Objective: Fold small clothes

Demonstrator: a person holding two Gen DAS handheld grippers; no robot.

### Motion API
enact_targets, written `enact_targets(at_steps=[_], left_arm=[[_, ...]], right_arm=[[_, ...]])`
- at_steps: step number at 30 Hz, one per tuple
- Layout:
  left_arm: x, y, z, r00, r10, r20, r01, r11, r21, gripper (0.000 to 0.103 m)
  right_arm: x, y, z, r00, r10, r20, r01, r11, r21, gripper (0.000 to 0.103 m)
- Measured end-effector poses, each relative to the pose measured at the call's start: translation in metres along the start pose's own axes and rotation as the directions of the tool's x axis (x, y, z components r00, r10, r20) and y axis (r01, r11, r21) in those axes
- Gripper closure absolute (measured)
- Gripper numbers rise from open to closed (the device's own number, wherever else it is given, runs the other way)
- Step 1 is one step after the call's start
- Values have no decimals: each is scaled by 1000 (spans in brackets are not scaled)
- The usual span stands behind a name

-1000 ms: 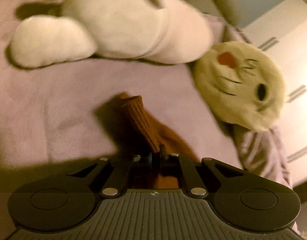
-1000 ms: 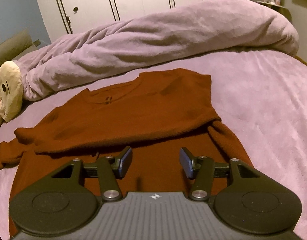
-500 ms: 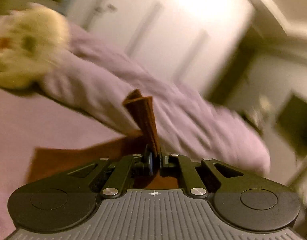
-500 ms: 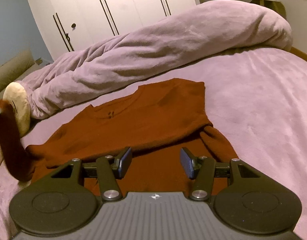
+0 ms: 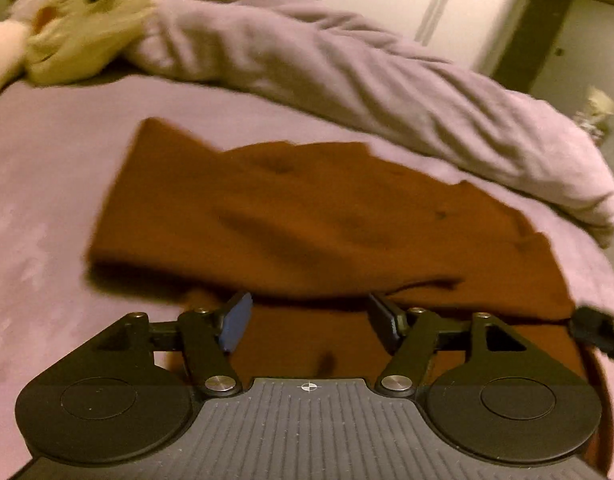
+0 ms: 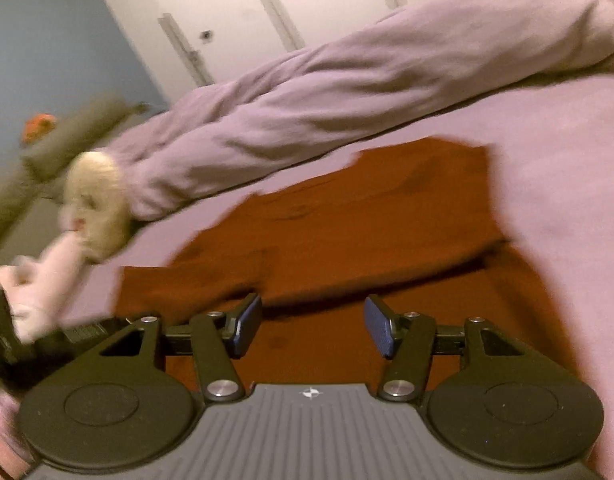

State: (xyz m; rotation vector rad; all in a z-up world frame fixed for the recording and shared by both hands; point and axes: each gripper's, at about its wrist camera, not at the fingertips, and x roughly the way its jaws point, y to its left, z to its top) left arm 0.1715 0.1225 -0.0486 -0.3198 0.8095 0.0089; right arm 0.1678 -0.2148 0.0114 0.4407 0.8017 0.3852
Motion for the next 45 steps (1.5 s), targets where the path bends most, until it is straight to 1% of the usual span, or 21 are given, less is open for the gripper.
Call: enact_targets(at_steps=[3, 5, 6, 8, 9, 12, 13, 15, 16, 22, 23, 24, 25, 27, 30, 32, 35, 37, 41, 45], left_arm=[[2, 13, -7, 999, 45, -26, -46, 999, -18, 32], [-2, 21, -14, 998, 48, -31, -49, 998, -33, 32], [-2, 24, -17, 999, 40, -30, -41, 998, -44, 32], [-3, 26, -16, 999, 32, -20, -33, 998, -45, 32], [-3, 27, -16, 999, 30, -14, -30, 999, -43, 32], [-5, 32, -16, 1000, 18, -6, -18, 998, -57, 32], [-3, 33, -15, 1000, 12, -5, -12, 998, -67, 32], [-3, 34, -14, 1000, 3, -5, -4, 997, -78, 32], [-2, 35, -14, 1000, 2, -6, -3, 997, -77, 32], [-2, 33, -14, 1000, 8, -9, -8, 998, -69, 31], [-2, 33, -13, 1000, 9, -10, -10, 997, -75, 31], [-2, 33, -12, 1000, 11, -12, -12, 997, -82, 31], [-3, 32, -11, 1000, 14, -12, -15, 996, -86, 31], [-4, 31, -7, 1000, 22, -5, -23, 996, -89, 31], [-5, 29, -2, 999, 40, 3, -40, 995, -86, 31], [-3, 27, 0, 999, 46, 4, -45, 995, -90, 31], [1, 22, 2, 999, 54, 0, -54, 994, -93, 31], [4, 18, 3, 999, 53, 0, -53, 994, -92, 31], [8, 9, 7, 999, 48, 0, -48, 995, -84, 31], [12, 5, 9, 998, 58, -6, -59, 995, -75, 31]], right_arm=[[41, 20, 8, 994, 78, -76, -75, 997, 32, 46], [67, 30, 14, 986, 125, -111, -117, 991, 69, 61], [79, 33, 16, 981, 143, -131, -131, 987, 97, 61], [97, 32, 17, 977, 129, -171, -101, 981, 164, 61], [106, 29, 17, 973, 137, -184, -97, 972, 212, 62], [122, 20, 13, 970, 128, -205, -62, 952, 300, 69], [128, 18, 11, 969, 134, -209, -60, 944, 326, 71], [136, 17, 9, 967, 148, -206, -61, 925, 374, 73], [141, 16, 9, 968, 155, -200, -67, 919, 390, 77], [152, 13, 12, 964, 177, -197, -68, 884, 462, 77], [153, 14, 11, 965, 171, -197, -64, 888, 455, 81], [154, 15, 12, 967, 163, -198, -62, 898, 436, 97], [153, 19, 14, 970, 137, -200, -49, 918, 394, 98], [143, 27, 19, 980, 97, -176, -39, 951, 308, 98], [119, 39, 32, 994, 47, -97, -29, 983, 182, 98], [100, 39, 41, 999, 25, -31, -21, 991, 131, 98], [78, 29, 54, 999, -4, 32, 1, 996, 93, 98], [71, 17, 60, 998, -38, 48, 34, 996, 80, 98], [67, -11, 63, 994, -103, 40, 99, 991, 85, 98], [66, -26, 63, 986, -161, 47, 158, 986, 57, 98]])
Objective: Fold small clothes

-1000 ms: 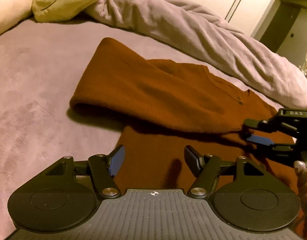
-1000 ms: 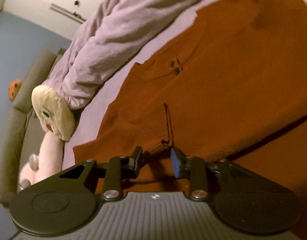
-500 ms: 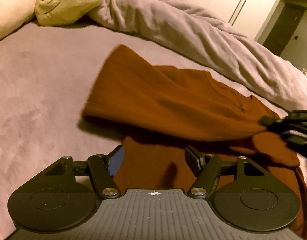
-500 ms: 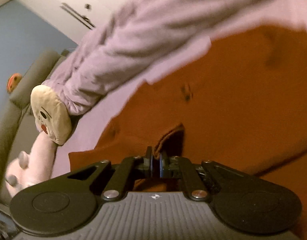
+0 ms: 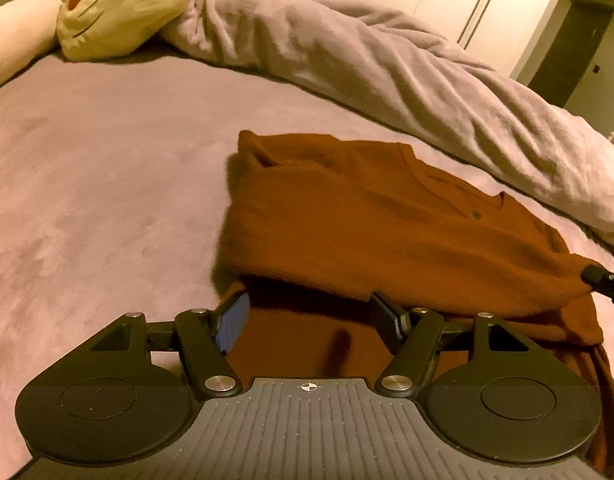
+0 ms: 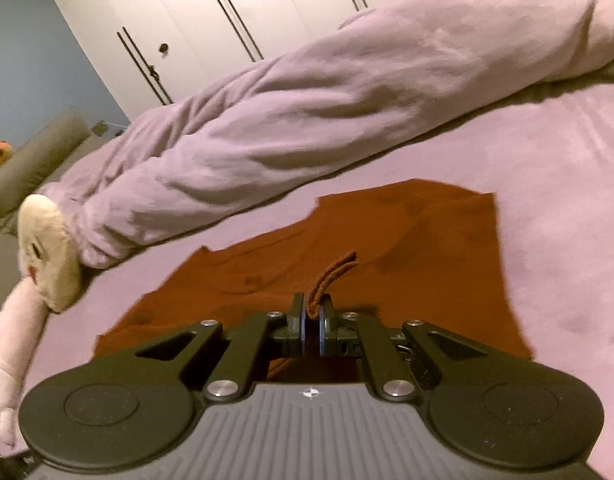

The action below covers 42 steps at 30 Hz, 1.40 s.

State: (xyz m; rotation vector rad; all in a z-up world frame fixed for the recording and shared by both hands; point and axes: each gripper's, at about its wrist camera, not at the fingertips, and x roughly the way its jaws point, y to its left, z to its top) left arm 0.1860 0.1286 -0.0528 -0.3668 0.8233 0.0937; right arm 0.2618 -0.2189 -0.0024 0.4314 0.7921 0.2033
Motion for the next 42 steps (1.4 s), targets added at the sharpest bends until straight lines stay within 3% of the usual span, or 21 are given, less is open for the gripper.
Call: enact_targets(at_steps=[14, 25, 30, 31, 33, 35, 39, 42], left_arm=[[-4, -6, 2, 1000, 18, -1, -18, 1000, 15, 31], [-2, -14, 1, 999, 37, -2, -37, 997, 64, 30], [-10, -8, 7, 999, 37, 12, -38, 997, 71, 22], [-11, -7, 8, 999, 40, 16, -41, 996, 76, 22], [-14, -5, 11, 999, 44, 22, -45, 996, 78, 22], [-17, -5, 14, 999, 37, 26, -38, 997, 62, 21], [-19, -16, 22, 999, 0, 49, -3, 998, 60, 18], [-11, -30, 26, 999, -6, 49, 1, 996, 91, 18]], right_arm=[[-1, -37, -4, 993, -114, 22, 115, 992, -56, 98], [4, -50, 2, 968, -239, 70, 248, 953, -172, 98], [13, -73, -1, 961, -273, 31, 275, 956, -101, 98], [12, -76, 0, 959, -281, 35, 283, 955, -90, 103], [11, -81, 2, 943, -331, 46, 334, 937, -99, 103], [8, -87, 6, 949, -316, 26, 317, 947, -59, 103], [-16, -91, 8, 982, -183, 43, 180, 982, 57, 101], [-22, -85, 7, 993, -108, 42, 104, 991, 83, 97]])
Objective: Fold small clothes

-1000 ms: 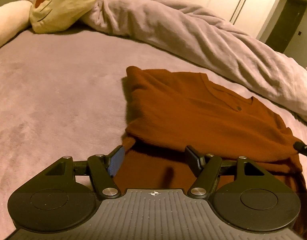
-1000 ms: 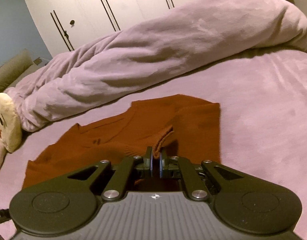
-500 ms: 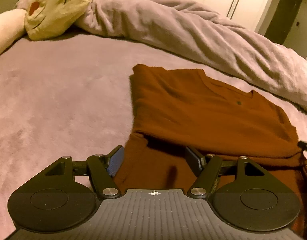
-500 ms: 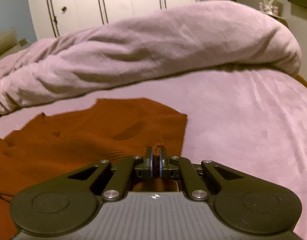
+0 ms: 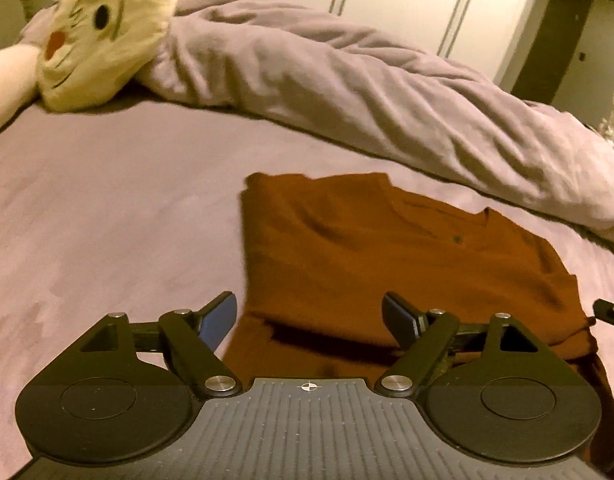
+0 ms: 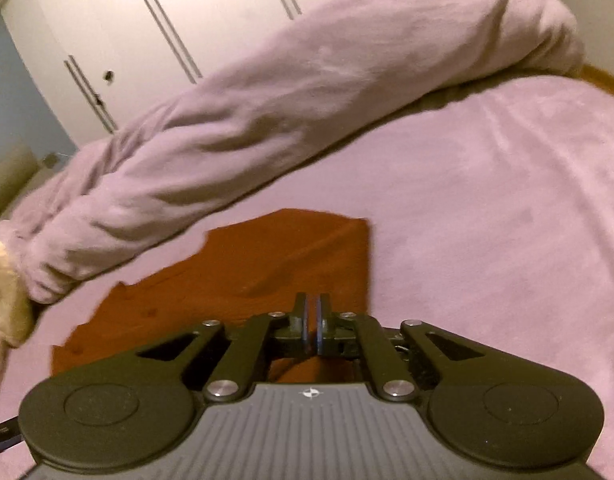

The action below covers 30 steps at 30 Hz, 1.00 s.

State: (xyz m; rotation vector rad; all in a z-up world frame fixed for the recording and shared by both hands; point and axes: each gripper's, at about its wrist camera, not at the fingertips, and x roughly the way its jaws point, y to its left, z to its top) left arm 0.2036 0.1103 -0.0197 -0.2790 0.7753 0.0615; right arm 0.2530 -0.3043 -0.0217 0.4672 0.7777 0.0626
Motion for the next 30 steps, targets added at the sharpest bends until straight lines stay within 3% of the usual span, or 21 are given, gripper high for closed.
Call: enact_targets(at_steps=[4, 9, 14, 16, 21, 23, 26, 28, 30], left_arm=[[12, -14, 6, 1000, -2, -3, 2, 999, 33, 17], [26, -22, 7, 1000, 2, -20, -1, 999, 50, 17], [33, -23, 7, 1000, 15, -25, -14, 998, 57, 16], [35, -22, 7, 999, 19, -27, -17, 999, 49, 16], [34, -24, 10, 1000, 20, -11, -19, 997, 70, 15], [37, -24, 11, 1000, 26, -14, -25, 996, 80, 15], [45, -20, 10, 998, 34, -52, -30, 996, 83, 15], [44, -15, 10, 998, 39, -52, -35, 997, 70, 15], [40, -14, 13, 999, 28, -34, -26, 998, 56, 14]], right_arm=[[10, 6, -4, 999, -37, -34, 36, 999, -24, 71], [28, 4, -7, 997, -45, -63, 43, 999, -28, 71], [31, 10, -6, 997, -46, -55, 40, 993, -107, 96], [29, 12, -6, 998, -47, -38, 41, 990, -136, 98], [18, 34, -9, 986, -145, 77, 161, 943, -291, 99], [25, 34, -11, 978, -194, 73, 207, 926, -317, 99], [38, 25, -14, 975, -224, -2, 212, 925, -315, 95], [29, 28, -9, 967, -253, 33, 251, 921, -299, 86], [19, 31, -1, 969, -235, 73, 246, 930, -273, 85]])
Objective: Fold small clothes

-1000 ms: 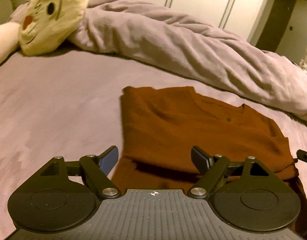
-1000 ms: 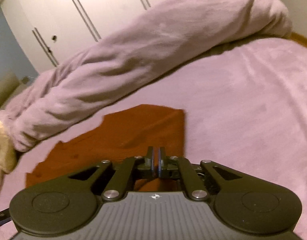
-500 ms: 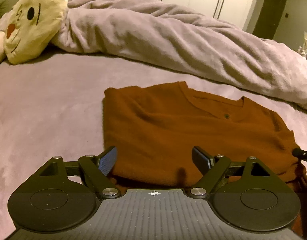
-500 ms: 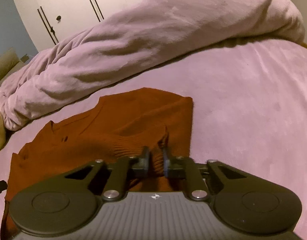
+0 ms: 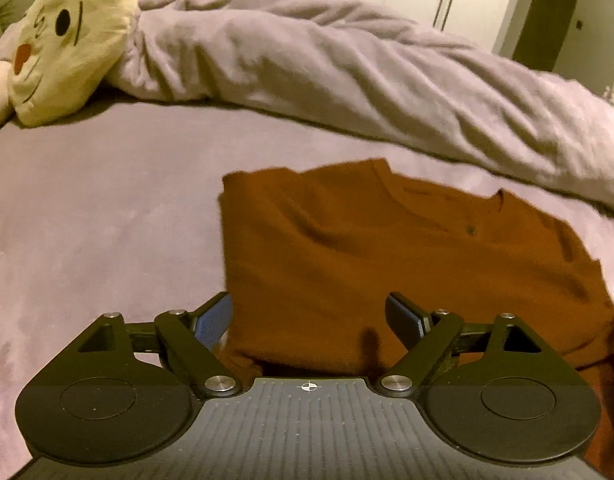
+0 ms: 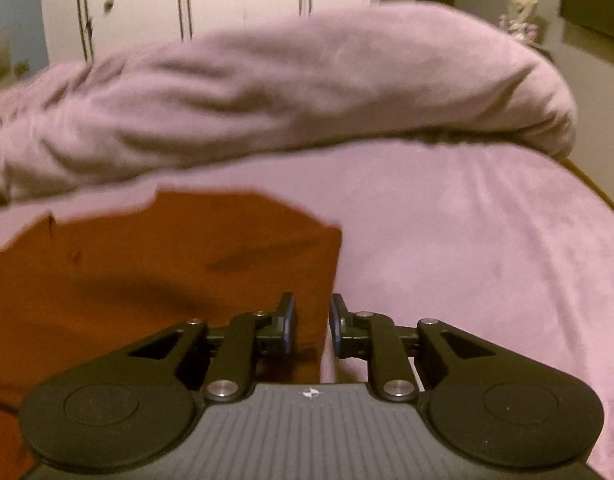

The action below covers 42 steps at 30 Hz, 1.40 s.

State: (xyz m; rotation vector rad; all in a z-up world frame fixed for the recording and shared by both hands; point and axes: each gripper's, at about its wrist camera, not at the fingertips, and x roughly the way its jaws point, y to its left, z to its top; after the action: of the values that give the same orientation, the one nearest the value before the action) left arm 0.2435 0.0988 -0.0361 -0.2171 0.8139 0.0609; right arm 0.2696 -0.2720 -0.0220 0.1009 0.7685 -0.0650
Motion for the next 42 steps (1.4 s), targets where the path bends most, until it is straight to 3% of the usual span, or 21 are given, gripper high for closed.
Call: enact_targets(at_steps=[4, 7, 9, 12, 14, 16, 21, 22, 24, 28, 31, 36, 42], left_arm=[[7, -15, 10, 1000, 0, 27, -1, 1000, 16, 13], [21, -23, 12, 999, -14, 51, 14, 1000, 16, 9], [36, -24, 11, 999, -42, 24, 42, 999, -1, 9], [57, -27, 6, 999, 3, -45, 0, 998, 58, 9], [59, -31, 3, 1000, 17, -24, -14, 991, 135, 8], [59, -28, 3, 999, 33, -20, -29, 988, 153, 7], [48, 7, 6, 984, 160, -82, -160, 987, 1, 7], [43, 13, 4, 983, 162, -89, -166, 986, -32, 7], [25, 23, -4, 986, 141, -88, -147, 987, -68, 8], [-8, 18, -31, 987, 141, -80, -142, 990, -12, 8], [-21, 5, -46, 985, 149, -85, -146, 988, 41, 8], [-34, -4, -52, 991, 91, -97, -91, 996, 5, 7], [-38, -10, -62, 992, 82, -99, -82, 997, 12, 7]], right_arm=[[-10, 22, 11, 988, 146, 48, -146, 989, -12, 85], [-6, 61, 10, 959, 282, 16, -279, 955, -101, 85], [0, 87, 1, 939, 343, -15, -340, 923, -183, 85], [26, 99, -16, 952, 294, -80, -305, 915, -263, 81], [32, 88, -24, 958, 283, -41, -283, 914, -290, 79], [30, 77, -21, 981, 194, -21, -191, 934, -300, 79], [28, 30, -15, 997, 71, -42, -78, 970, -232, 80], [22, 24, -15, 999, 15, -30, -22, 972, -236, 80], [6, 8, -13, 999, -22, -28, 16, 982, -189, 80], [-36, -20, -21, 997, 73, 2, -72, 995, -62, 78], [-54, -21, -38, 987, 156, -27, -157, 986, -50, 78], [-63, -4, -48, 971, 236, -50, -237, 971, -23, 75], [-47, 6, -31, 955, 291, -58, -284, 953, 101, 72]])
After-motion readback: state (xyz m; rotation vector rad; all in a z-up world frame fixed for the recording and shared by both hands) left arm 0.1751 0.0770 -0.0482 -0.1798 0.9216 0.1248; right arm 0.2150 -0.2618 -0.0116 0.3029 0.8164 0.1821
